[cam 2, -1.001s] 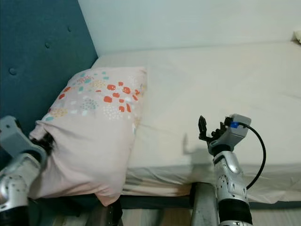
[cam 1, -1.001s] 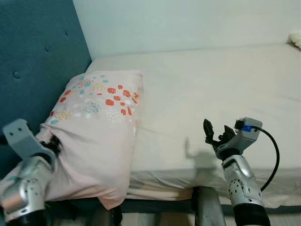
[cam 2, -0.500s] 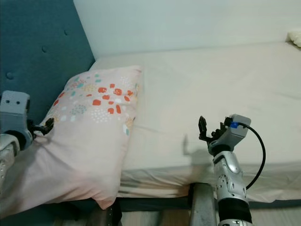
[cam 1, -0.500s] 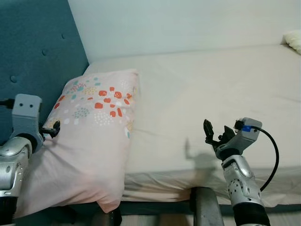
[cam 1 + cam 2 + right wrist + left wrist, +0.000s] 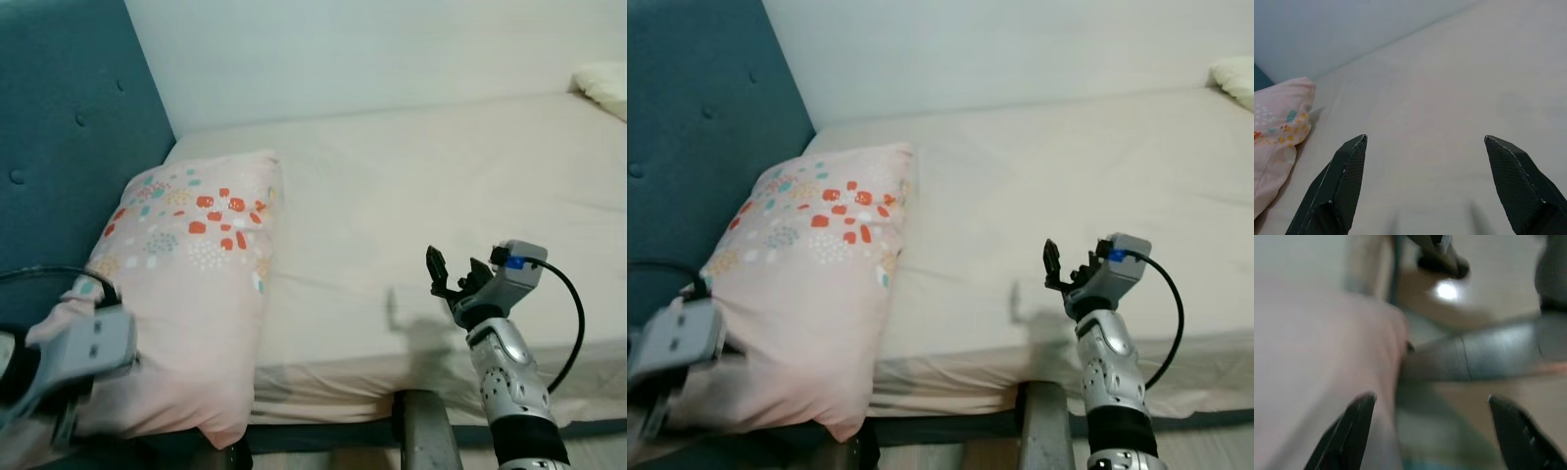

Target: Clean up the room

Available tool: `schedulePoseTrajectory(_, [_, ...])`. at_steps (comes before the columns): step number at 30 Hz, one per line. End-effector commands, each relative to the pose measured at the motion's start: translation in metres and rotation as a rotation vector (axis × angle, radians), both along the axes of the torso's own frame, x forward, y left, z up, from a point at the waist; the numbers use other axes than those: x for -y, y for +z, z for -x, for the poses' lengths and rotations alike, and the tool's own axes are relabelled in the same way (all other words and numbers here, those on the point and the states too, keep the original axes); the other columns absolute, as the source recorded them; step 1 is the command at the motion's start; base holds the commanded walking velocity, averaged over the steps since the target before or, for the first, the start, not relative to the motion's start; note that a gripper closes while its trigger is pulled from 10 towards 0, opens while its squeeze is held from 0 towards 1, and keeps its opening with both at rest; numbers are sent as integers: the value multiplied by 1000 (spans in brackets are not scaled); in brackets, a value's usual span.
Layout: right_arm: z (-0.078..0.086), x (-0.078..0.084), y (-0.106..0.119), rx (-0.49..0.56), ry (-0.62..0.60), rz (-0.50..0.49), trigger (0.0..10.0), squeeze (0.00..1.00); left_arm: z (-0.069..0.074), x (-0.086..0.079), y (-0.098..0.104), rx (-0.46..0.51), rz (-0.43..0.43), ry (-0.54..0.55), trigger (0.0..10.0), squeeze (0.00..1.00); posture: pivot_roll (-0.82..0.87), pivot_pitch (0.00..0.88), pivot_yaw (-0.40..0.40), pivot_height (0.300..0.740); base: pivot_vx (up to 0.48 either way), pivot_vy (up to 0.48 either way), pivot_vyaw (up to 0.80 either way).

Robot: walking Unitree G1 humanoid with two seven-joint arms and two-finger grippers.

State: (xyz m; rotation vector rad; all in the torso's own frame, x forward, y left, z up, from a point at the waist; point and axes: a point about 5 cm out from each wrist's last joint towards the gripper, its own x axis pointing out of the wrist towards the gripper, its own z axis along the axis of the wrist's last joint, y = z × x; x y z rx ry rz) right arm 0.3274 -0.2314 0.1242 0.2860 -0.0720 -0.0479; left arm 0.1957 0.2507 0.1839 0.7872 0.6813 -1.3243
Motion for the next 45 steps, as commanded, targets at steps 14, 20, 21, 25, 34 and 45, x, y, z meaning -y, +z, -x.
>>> schedulePoseTrajectory(14, [3, -2, -8, -30, 4, -5, 10000, 0, -6, 22, -130, -5, -158, -63, 0, 0, 35, 60, 91, 406, 0, 0, 0])
schedulePoseTrajectory(20, [7, 1, -8, -31, -5, -1, 10000, 0, -60, 19, -137, 360, -362, -18, 10000, 0, 18, 67, 96, 406, 0, 0, 0])
schedulePoseTrajectory(21, [7, 1, -8, -31, -5, -1, 10000, 0, -60, 19, -137, 360, -362, -18, 10000, 0, 18, 67, 96, 406, 0, 0, 0])
schedulePoseTrajectory(25, [8, 2, -9, -32, -11, -2, 10000, 0, -76, 16, -131, 478, -430, -36, 10000, 0, 16, 70, 97, 406, 0, 0, 0])
schedulePoseTrajectory(34, [12, 2, -11, -35, -16, -3, 10000, 0, -128, 19, -104, 809, -539, -40, 10000, 0, 6, 77, 98, 406, 0, 0, 0])
schedulePoseTrajectory(45, [16, 4, -12, -38, -28, -4, 10000, 0, -175, 66, -63, 1069, -451, -9, 10000, 0, -18, 83, 110, 406, 0, 0, 0])
